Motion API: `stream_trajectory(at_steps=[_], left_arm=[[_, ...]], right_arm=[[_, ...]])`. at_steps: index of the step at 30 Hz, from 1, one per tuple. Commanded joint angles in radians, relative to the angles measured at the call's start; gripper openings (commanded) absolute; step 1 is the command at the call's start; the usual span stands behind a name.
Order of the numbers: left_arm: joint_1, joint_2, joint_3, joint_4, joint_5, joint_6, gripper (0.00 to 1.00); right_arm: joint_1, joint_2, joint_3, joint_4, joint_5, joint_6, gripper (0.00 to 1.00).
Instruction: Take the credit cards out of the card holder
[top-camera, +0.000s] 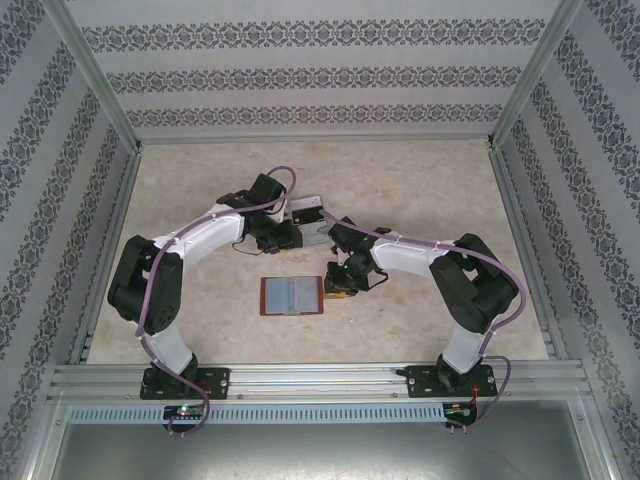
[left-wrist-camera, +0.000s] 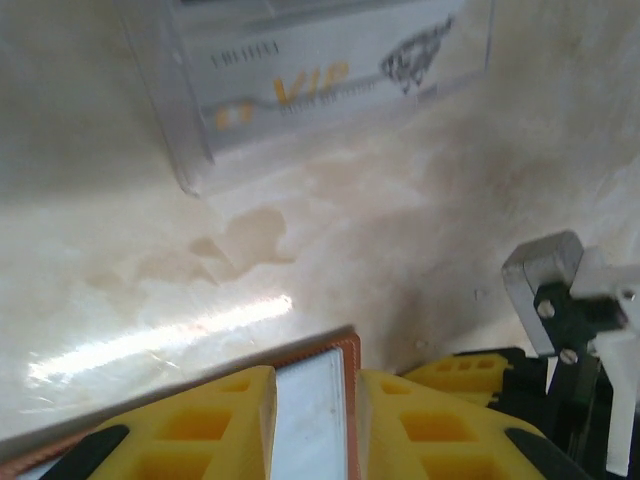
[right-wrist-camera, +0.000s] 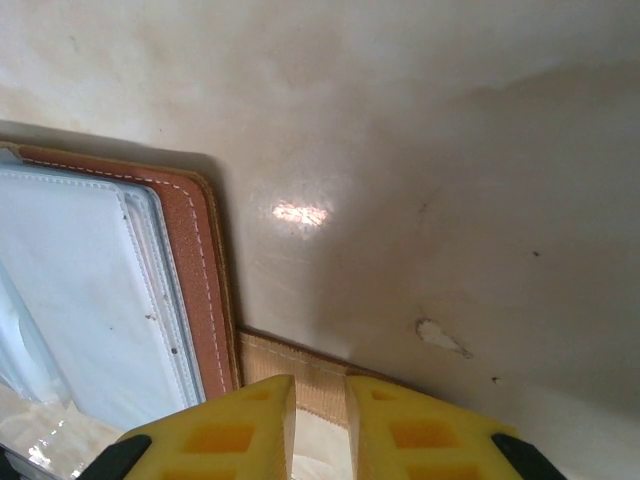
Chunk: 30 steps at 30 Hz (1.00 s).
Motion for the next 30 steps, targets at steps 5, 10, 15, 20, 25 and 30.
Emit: stream_trajectory(at_steps=[5, 10, 15, 20, 25, 30], left_arm=[[-0.069, -0.037, -0.117, 0.101, 0.108, -0.112, 0.24], [-0.109, -0.024, -0.199, 0.202, 0.206, -0.184, 0.24], [-0.138, 0.012, -0.237, 0.270, 0.260, -0.226, 0.25], [-0.147, 0.045, -0.251, 0.299, 0.290, -0.238, 0.27], [-0.150, 0.078, -0.251, 0.288, 0.293, -0.228, 0.27], [-0.150, 0.102, -0.257, 0.262, 0.276, -0.203, 0.29]], right_arm=[[0.014, 0.026, -0.018, -0.027, 0.050, -0.004, 0.22], [0.013, 0.028, -0.015, -0.030, 0.046, -0.008, 0.22], [0.014, 0.038, -0.001, -0.035, 0.043, -0.013, 0.22], [0.012, 0.045, 0.008, -0.037, 0.040, -0.015, 0.22], [0.014, 0.048, 0.006, -0.037, 0.040, -0.017, 0.22], [0.013, 0.052, 0.004, -0.036, 0.038, -0.015, 0.22]])
